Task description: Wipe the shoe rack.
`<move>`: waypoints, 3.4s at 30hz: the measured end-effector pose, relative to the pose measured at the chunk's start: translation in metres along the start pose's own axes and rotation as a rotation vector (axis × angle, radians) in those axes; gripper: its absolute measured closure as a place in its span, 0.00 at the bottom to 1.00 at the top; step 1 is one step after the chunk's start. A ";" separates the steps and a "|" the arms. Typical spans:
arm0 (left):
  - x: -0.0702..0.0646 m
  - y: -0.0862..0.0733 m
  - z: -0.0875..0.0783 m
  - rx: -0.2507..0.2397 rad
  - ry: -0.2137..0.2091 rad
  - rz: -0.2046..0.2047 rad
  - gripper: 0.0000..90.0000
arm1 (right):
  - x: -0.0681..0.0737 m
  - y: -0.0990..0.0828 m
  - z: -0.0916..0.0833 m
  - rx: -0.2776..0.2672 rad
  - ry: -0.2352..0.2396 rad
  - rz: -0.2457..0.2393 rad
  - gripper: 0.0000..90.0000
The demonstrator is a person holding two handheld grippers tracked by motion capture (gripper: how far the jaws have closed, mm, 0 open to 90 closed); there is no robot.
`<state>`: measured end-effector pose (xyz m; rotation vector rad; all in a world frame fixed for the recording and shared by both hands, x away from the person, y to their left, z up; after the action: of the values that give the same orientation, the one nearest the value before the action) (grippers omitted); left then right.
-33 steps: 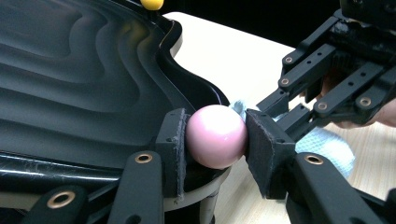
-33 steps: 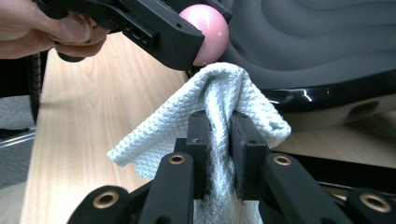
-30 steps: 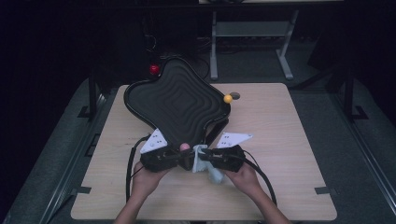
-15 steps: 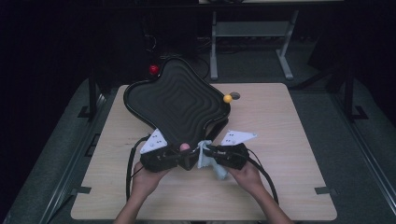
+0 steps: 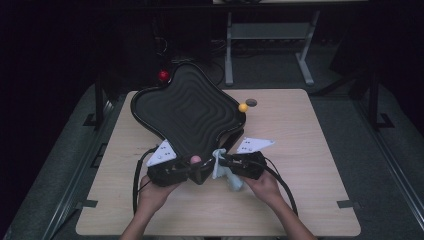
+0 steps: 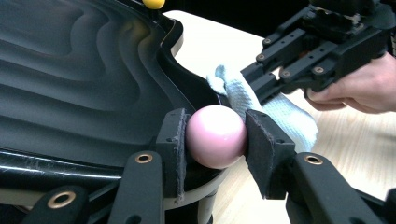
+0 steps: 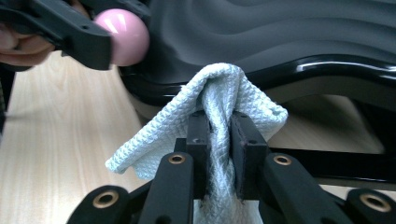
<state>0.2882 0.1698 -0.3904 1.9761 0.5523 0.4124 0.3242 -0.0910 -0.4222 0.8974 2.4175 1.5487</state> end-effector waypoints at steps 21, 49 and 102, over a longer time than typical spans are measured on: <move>-0.008 -0.006 -0.015 -0.003 -0.032 0.000 0.67 | -0.045 0.012 -0.003 -0.003 -0.117 0.075 0.87; -0.008 -0.008 -0.016 -0.007 -0.033 0.005 0.67 | -0.054 0.016 -0.012 0.011 -0.159 0.072 0.87; -0.007 -0.010 -0.020 -0.010 -0.050 0.006 0.67 | -0.085 0.020 -0.015 0.006 -0.178 0.117 0.87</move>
<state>0.2704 0.1850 -0.3907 1.9739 0.5120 0.3682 0.3955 -0.1427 -0.4148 1.1442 2.2838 1.4311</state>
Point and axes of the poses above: each handheld gripper's, and its own axes: z roughly forward along the jaws, y roughly out of its top, x roughly to its left, the point moved 1 cm from there along z, roughly forward along the jaws, and after that the axes turned 7 degrees about z, right-handed, at the moved point
